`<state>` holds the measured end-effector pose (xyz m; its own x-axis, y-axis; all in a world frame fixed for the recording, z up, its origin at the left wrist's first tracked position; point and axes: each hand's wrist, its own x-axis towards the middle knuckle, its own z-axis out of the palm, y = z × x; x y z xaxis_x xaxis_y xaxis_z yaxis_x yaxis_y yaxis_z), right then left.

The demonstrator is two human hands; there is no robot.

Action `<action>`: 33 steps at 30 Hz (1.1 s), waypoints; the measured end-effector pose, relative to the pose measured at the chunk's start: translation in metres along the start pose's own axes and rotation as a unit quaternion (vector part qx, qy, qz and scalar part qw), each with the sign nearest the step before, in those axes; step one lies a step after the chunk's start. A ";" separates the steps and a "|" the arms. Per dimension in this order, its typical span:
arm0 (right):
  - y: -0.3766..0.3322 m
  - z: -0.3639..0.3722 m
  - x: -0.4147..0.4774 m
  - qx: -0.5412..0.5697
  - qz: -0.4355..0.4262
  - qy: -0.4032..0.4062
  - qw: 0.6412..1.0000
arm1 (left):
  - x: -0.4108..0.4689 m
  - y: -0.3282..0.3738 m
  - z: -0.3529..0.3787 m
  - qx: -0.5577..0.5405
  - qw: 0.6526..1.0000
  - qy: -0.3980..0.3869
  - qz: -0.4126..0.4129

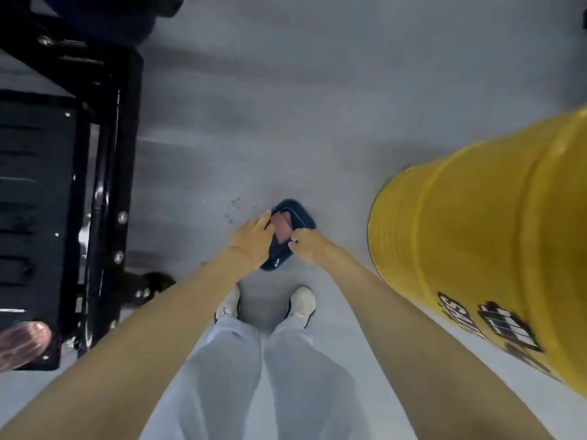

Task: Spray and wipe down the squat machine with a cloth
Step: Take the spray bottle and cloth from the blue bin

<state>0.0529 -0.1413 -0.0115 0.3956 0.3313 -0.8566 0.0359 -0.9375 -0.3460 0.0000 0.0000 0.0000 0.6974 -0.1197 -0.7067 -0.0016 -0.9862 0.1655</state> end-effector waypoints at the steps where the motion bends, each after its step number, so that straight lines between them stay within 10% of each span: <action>1: 0.001 0.012 0.022 0.000 0.002 -0.016 1.000 | 0.015 -0.006 0.015 -0.006 1.000 -0.015 -0.005; 15: 0.063 0.128 0.243 0.112 0.131 0.032 0.985 | 0.179 -0.056 0.201 0.008 0.998 0.003 0.063; 33: 0.068 0.140 0.299 0.341 0.192 0.028 0.920 | 0.203 -0.065 0.212 -0.077 0.994 0.023 0.071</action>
<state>0.0453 -0.0912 -0.3441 0.3058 -0.0334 -0.9515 -0.6932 -0.6929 -0.1985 -0.0102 0.0153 -0.2999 0.7302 -0.2479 -0.6367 0.0047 -0.9300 0.3675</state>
